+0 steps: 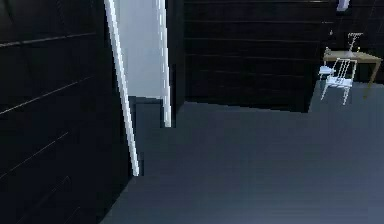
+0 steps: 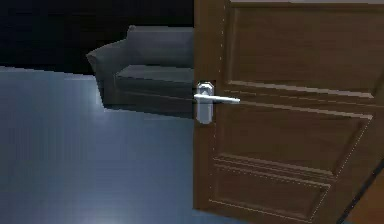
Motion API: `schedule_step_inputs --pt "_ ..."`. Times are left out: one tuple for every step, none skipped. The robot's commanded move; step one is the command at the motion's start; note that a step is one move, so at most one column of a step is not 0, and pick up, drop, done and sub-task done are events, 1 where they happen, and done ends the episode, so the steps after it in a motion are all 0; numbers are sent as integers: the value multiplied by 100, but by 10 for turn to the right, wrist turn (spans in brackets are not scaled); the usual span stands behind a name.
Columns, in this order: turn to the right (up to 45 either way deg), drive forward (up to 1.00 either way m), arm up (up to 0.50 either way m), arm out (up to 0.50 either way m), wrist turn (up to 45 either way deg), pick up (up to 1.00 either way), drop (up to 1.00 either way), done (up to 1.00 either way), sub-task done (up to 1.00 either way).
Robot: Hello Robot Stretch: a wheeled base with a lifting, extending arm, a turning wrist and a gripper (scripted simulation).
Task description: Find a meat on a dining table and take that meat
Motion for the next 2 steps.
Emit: schedule_step_inputs --pt "0 100 0 0 0 0 0 0 0" --pt "0 80 0 0 0 0 0 0 0"
